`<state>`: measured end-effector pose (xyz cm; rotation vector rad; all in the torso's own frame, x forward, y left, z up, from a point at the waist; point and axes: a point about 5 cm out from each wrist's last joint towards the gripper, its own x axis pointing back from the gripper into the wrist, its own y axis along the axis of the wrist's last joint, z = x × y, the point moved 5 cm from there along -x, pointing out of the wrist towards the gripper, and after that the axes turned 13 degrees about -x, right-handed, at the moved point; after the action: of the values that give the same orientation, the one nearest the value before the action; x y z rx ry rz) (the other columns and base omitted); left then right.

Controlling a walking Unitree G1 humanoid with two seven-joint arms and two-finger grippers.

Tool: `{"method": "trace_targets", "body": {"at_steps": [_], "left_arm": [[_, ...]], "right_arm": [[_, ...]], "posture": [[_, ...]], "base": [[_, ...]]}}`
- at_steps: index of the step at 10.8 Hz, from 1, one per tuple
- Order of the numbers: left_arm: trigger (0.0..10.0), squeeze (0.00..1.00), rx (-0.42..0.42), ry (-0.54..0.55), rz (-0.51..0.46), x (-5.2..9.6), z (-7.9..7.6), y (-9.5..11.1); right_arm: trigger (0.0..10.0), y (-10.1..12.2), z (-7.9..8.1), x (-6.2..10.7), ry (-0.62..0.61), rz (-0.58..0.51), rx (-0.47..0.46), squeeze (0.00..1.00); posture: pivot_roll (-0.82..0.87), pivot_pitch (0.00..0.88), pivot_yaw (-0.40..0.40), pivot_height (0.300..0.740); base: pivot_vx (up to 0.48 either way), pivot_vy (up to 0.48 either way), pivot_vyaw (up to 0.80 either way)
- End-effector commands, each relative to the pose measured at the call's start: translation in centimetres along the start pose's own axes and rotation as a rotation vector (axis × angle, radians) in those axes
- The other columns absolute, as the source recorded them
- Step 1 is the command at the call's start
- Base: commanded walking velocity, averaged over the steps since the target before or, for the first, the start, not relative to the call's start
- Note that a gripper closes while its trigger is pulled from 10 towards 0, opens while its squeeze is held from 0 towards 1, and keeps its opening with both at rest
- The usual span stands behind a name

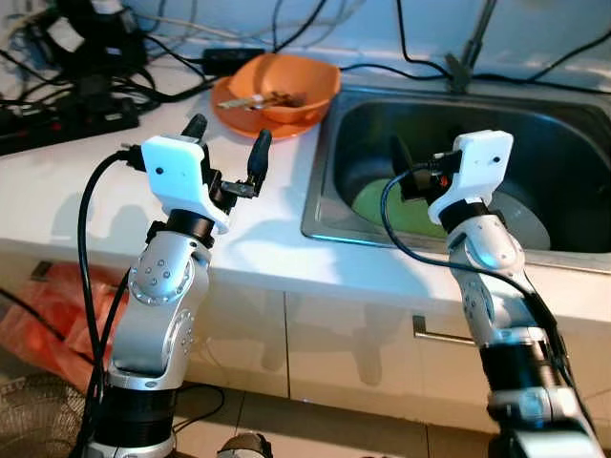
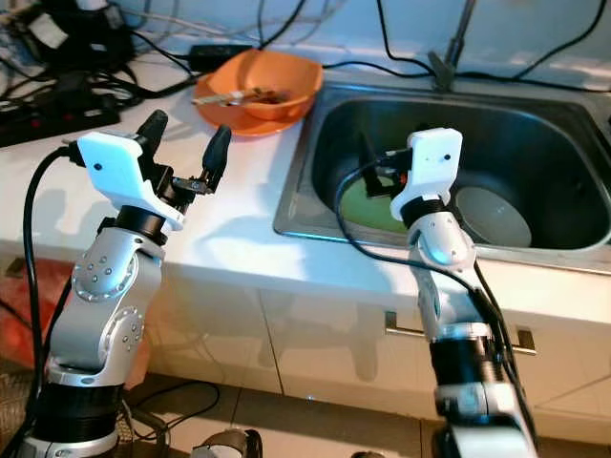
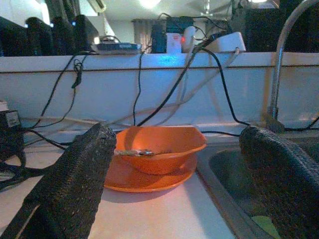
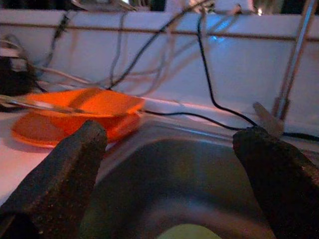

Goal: Kitchen organization

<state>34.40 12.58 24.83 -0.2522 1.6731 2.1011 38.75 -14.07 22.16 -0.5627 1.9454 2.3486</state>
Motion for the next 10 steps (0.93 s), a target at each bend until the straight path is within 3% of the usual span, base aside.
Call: {"method": "trace_targets", "body": {"at_steps": [1, 7, 10], "left_arm": [[10.0, 0.00, -0.009, 0.017, -0.004, -0.1, 0.2, 0.0], [10.0, 0.00, 0.007, 0.036, -0.085, -1.5, 0.0, 1.8], [10.0, 0.00, 0.005, 0.037, -0.080, -1.5, 0.0, 1.6]], "right_arm": [[10.0, -0.1, 0.3, 0.3, 0.002, 0.011, -0.013, 0.00], [10.0, 1.4, 2.9, 0.2, 0.083, -0.004, -0.012, 0.00], [10.0, 1.1, 3.4, 0.2, 0.082, 0.006, -0.035, 0.00]], "posture": [[0.11, 0.024, 0.031, 0.740], [0.11, 0.000, 0.012, 0.740], [0.10, 0.000, 0.016, 0.740]], "base": [[0.274, 0.000, 0.00], [0.413, 0.000, 0.00], [0.434, 0.000, 0.00]]}}
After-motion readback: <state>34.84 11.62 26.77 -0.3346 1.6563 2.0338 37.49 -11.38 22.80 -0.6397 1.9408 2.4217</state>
